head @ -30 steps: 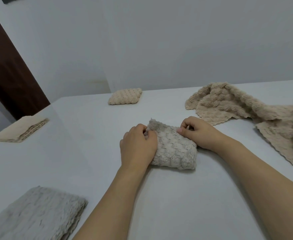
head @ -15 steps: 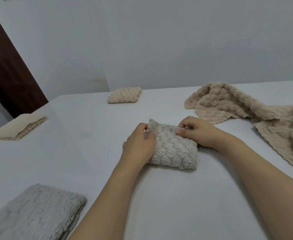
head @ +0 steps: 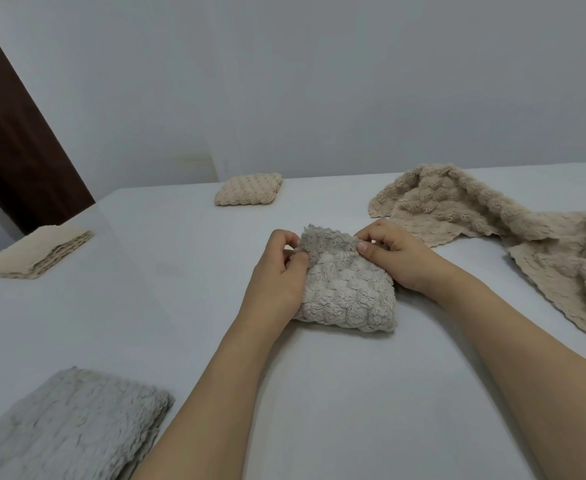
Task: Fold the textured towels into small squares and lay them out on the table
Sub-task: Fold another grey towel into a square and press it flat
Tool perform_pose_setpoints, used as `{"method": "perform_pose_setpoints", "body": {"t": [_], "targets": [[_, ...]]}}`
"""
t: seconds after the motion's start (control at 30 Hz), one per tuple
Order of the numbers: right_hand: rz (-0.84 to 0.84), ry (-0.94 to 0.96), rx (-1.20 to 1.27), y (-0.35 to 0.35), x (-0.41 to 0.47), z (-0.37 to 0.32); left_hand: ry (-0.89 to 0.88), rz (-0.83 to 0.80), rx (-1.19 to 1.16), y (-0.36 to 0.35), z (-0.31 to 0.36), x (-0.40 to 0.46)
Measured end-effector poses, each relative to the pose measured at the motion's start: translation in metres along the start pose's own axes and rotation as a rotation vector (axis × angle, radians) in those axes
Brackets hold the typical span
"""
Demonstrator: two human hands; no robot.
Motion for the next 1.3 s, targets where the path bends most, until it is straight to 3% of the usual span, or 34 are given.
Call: {"method": "perform_pose_setpoints", "body": {"t": [0.17, 0.3, 0.47, 0.7, 0.87, 1.1, 1.3], "targets": [[-0.065, -0.083, 0.237, -0.008, -0.004, -0.003, 0.043, -0.11, -0.031, -0.006, -0.005, -0.001], [-0.061, -0.09, 0.316, -0.006, -0.002, -0.008, 0.116, -0.07, -0.127, 0.0, -0.009, 0.0], [-0.01, -0.101, 0.294, -0.003, -0.001, -0.008, 0.062, -0.07, -0.232, 0.005, 0.002, 0.0], [-0.007, -0.068, 0.319, -0.001, -0.001, -0.016, 0.104, -0.199, -0.143, -0.006, 0.002, -0.003], [0.008, -0.064, 0.348, 0.001, -0.001, -0.02, 0.252, -0.16, -0.301, -0.004, -0.008, -0.002], [0.068, -0.183, 0.143, 0.01, -0.005, -0.007, 0.204, 0.022, -0.486, 0.01, -0.005, 0.0], [-0.12, -0.238, 0.448, -0.004, -0.008, -0.011, 0.189, 0.152, -0.447, 0.016, -0.008, 0.001]]}}
Point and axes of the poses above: each hand's wrist, its own x-axis towards the middle knuckle, its own y-axis out of the back of the hand, z = x × y, the point moved 6 cm from there along x, towards the middle knuckle, and after that the axes turned 5 degrees about x, right-handed, at the moved point
